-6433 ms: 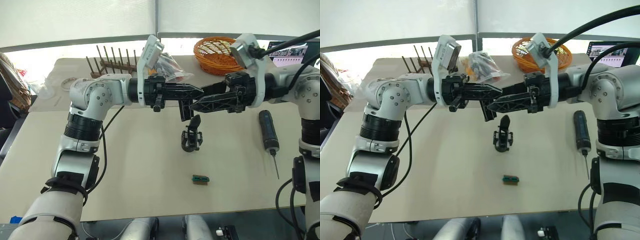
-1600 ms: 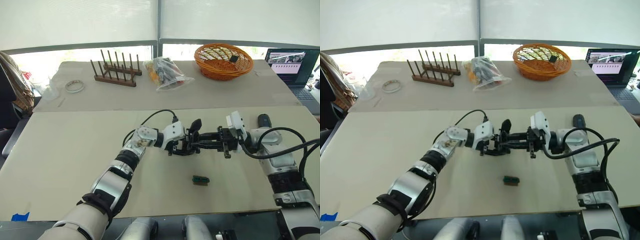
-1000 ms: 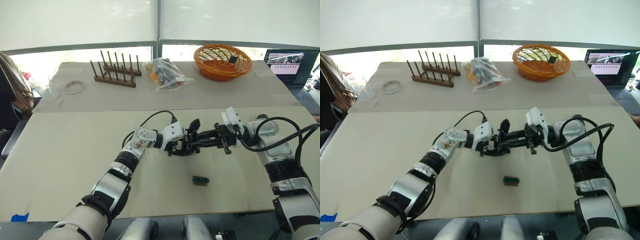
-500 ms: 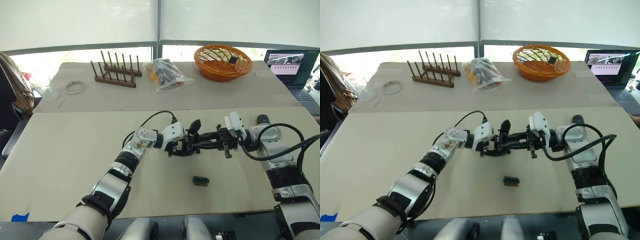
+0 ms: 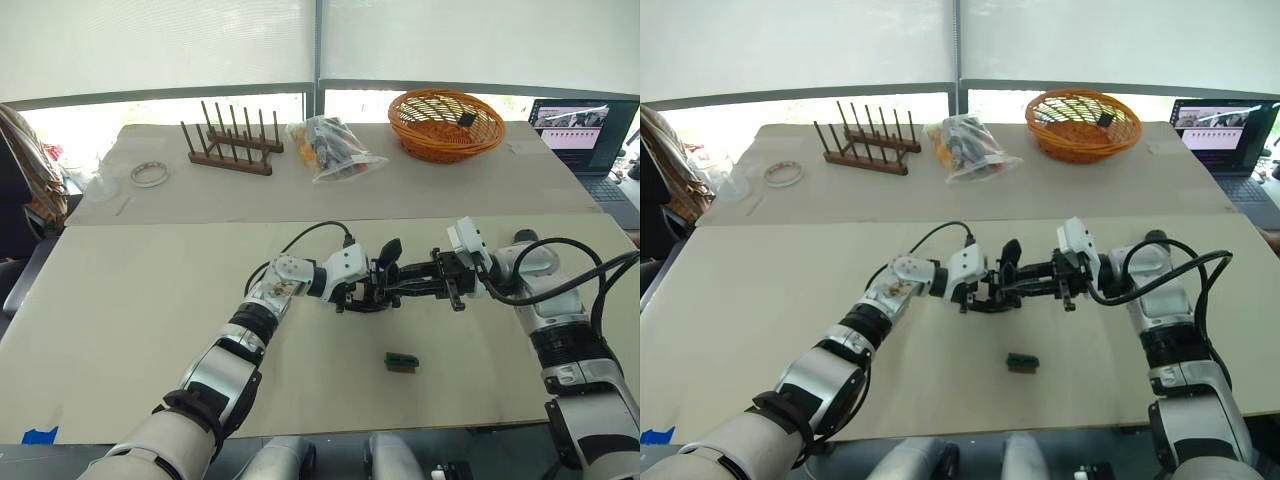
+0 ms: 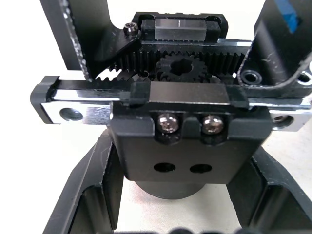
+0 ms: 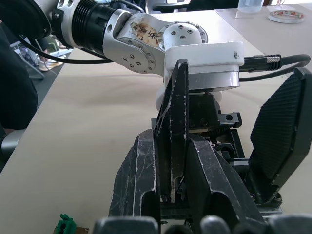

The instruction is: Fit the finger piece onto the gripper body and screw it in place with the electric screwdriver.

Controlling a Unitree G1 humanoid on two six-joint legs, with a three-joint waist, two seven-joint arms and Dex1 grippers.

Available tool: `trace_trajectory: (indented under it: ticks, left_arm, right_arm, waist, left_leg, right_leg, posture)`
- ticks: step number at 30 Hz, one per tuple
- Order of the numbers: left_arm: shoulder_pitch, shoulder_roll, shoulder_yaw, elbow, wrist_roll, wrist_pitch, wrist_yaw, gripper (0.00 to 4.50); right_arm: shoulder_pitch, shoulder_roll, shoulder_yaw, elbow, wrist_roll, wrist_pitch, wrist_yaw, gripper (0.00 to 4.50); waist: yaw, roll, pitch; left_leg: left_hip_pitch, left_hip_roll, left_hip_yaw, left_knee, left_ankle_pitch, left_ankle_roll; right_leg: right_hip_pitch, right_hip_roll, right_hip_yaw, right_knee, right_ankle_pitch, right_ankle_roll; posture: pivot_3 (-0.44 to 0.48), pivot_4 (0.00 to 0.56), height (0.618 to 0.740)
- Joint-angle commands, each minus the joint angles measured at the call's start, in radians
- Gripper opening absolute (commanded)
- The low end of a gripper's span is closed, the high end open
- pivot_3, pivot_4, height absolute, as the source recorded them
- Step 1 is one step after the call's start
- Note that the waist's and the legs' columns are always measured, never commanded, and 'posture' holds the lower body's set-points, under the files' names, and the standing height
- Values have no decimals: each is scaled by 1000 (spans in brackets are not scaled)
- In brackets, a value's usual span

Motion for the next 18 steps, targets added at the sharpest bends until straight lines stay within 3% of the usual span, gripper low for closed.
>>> trace_trajectory:
  ticks: [1,9,16,18]
  left_arm:
    - [-8,30,19,-44,-22,1,-29,2311]
    - [-10,21,18,-34,-21,-3,-26,2311]
    - [-20,0,19,-8,-21,-17,-20,2311]
    - [-24,-8,21,2,-19,-23,-20,2311]
  right_arm:
    - [79,-14,86,88,-113,13,27,325]
    - [75,-14,-24,-124,1,96,-54,325]
    - [79,-100,-106,-377,106,271,-96,325]
    - [96,-116,-84,-401,66,270,-109,325]
  waist:
    - [0,0,0]
    - [0,0,0]
    - [8,1,1]
    - [12,1,1]
  left_leg:
    - [0,0,0,0,0,0]
    - [-1,0,0,-1,0,0]
    - [-8,-1,0,0,0,0]
    - [-12,-1,0,2,0,0]
  right_leg:
    - [0,0,0,0,0,0]
    - [-1,0,0,0,0,0]
    - [-7,0,-1,1,0,0]
    - [-10,0,-1,1,0,0]
  posture:
    - [0,150,740]
    - [0,150,740]
    - [0,150,740]
    - [0,150,740]
